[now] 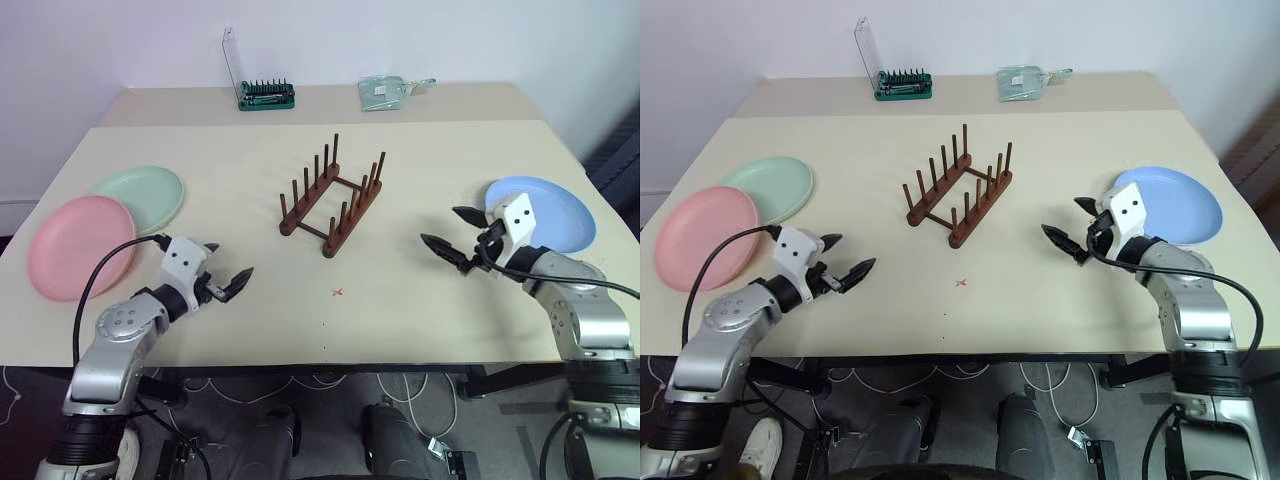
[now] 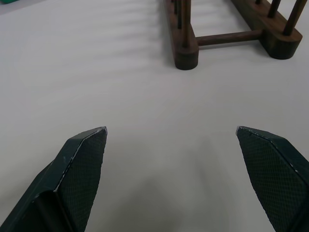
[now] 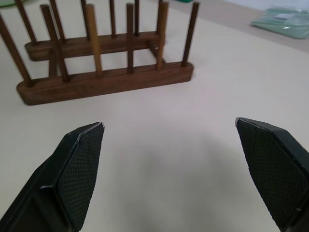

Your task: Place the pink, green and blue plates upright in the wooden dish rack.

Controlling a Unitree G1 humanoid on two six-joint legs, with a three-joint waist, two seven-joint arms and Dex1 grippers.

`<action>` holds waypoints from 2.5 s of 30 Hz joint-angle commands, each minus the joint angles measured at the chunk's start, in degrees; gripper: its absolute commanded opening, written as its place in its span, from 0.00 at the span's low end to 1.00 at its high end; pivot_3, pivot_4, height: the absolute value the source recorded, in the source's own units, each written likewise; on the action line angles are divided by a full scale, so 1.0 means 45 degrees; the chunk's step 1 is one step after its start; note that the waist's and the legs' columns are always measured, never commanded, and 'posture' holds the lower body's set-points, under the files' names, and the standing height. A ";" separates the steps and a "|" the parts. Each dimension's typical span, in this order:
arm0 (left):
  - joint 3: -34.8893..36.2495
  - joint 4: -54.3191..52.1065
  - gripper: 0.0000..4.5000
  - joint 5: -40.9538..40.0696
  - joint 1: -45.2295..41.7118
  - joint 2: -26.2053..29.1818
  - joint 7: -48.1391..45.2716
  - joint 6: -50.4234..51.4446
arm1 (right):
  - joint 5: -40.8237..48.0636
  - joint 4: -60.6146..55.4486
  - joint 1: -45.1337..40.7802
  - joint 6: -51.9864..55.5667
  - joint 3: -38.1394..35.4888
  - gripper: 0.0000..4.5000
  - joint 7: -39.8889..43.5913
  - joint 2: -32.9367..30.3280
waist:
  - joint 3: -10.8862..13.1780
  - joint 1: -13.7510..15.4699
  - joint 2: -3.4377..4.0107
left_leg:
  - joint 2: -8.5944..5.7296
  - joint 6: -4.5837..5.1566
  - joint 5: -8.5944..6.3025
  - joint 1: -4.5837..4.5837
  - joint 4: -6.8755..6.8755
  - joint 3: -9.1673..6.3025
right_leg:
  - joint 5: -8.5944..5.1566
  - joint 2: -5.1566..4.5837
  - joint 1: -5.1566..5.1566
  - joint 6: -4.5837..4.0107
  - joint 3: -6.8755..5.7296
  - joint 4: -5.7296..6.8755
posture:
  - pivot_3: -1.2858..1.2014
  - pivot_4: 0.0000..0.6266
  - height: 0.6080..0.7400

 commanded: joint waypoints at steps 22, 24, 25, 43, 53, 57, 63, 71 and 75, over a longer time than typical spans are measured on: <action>-0.4984 0.1098 0.98 0.2522 -0.2868 -0.3222 0.1471 0.1019 | 0.0268 -0.1929 0.1117 0.0317 -0.0602 0.99 -0.0552 -0.0089 | 0.0000 0.0061 -0.0003 | 0.0010 0.0022 -0.0013 0.0000 0.0020 0.0066 | 0.0005 0.0015 -0.0003 0.0008 0.0061 -0.0019 | 0.52 0.24 1.00; -0.5197 0.1387 0.98 0.2726 -0.3043 -0.3516 0.1540 0.1144 | 0.0300 -0.2051 0.1229 0.0343 -0.0624 0.99 -0.0648 -0.0088 | 0.0000 -0.0019 -0.0003 | 0.0013 0.0023 -0.0014 0.0001 0.0018 0.0071 | 0.0006 0.0018 -0.0005 0.0009 0.0063 -0.0019 | 0.52 0.24 1.00; -0.5148 0.1397 0.98 0.2749 -0.2921 -0.3431 0.1456 0.1112 | 0.0265 -0.2410 0.1382 0.0439 -0.0505 0.99 -0.0867 0.0047 | -0.0001 -0.0020 -0.0002 | 0.0017 0.0023 -0.0014 0.0003 0.0016 0.0073 | 0.0006 0.0021 -0.0009 0.0010 0.0066 -0.0016 | 0.52 0.24 1.00; -0.4907 0.3987 0.46 0.3493 -0.4178 -0.4983 0.2793 0.0516 | 0.0431 -0.3061 0.1973 0.0648 -0.0686 1.00 -0.1621 0.0225 | -0.0023 0.0257 0.0030 | 0.0029 0.0046 -0.0027 0.0009 0.0034 0.0093 | 0.0037 0.0033 0.0032 0.0039 0.0072 -0.0096 | 0.52 0.24 1.00; -0.4870 0.4436 0.15 0.3637 -0.4200 -0.4408 0.2568 -0.0300 | 0.0365 -0.2950 0.2044 0.0586 -0.0561 1.00 -0.1405 0.0219 | -0.0026 0.0204 0.0034 | 0.0034 0.0046 -0.0027 0.0011 0.0032 0.0097 | 0.0040 0.0037 0.0031 0.0037 0.0073 -0.0098 | 0.52 0.24 1.00; -0.4795 0.4290 0.15 0.3147 -0.4074 -0.3574 0.1089 -0.1329 | 0.0352 -0.2979 0.2078 0.0571 -0.0624 1.00 -0.1413 0.0219 | -0.0026 0.0164 0.0035 | 0.0041 0.0046 -0.0027 0.0012 0.0030 0.0098 | 0.0041 0.0042 0.0028 0.0035 0.0073 -0.0098 | 0.52 0.24 1.00; -0.4171 0.3152 0.15 0.0709 -0.3586 -0.2219 -0.2793 -0.1904 | 0.0370 -0.3077 0.2289 0.0573 -0.0705 1.00 -0.1355 0.0165 | -0.0025 0.0025 0.0041 | 0.0052 0.0047 -0.0028 0.0006 0.0012 0.0099 | 0.0042 0.0044 0.0020 0.0029 0.0074 -0.0109 | 0.52 0.24 1.00; -0.4567 0.3185 0.15 0.0025 -0.3714 -0.0942 -0.6200 -0.2157 | 0.0445 -0.3276 0.2809 0.0713 -0.0756 1.00 -0.0990 -0.0207 | -0.0023 0.0026 0.0042 | 0.0051 0.0053 -0.0031 -0.0002 0.0015 0.0098 | 0.0042 0.0041 0.0021 0.0027 0.0075 -0.0118 | 0.52 0.24 1.00; -0.4703 0.4555 0.15 0.0716 -0.4390 -0.1215 -0.6127 -0.2766 | 0.0393 -0.3437 0.3013 0.0704 -0.0772 1.00 -0.1048 -0.0233 | -0.0021 0.0038 0.0038 | 0.0053 0.0053 -0.0031 -0.0001 0.0018 0.0097 | 0.0044 0.0043 0.0022 0.0025 0.0074 -0.0118 | 0.52 0.24 1.00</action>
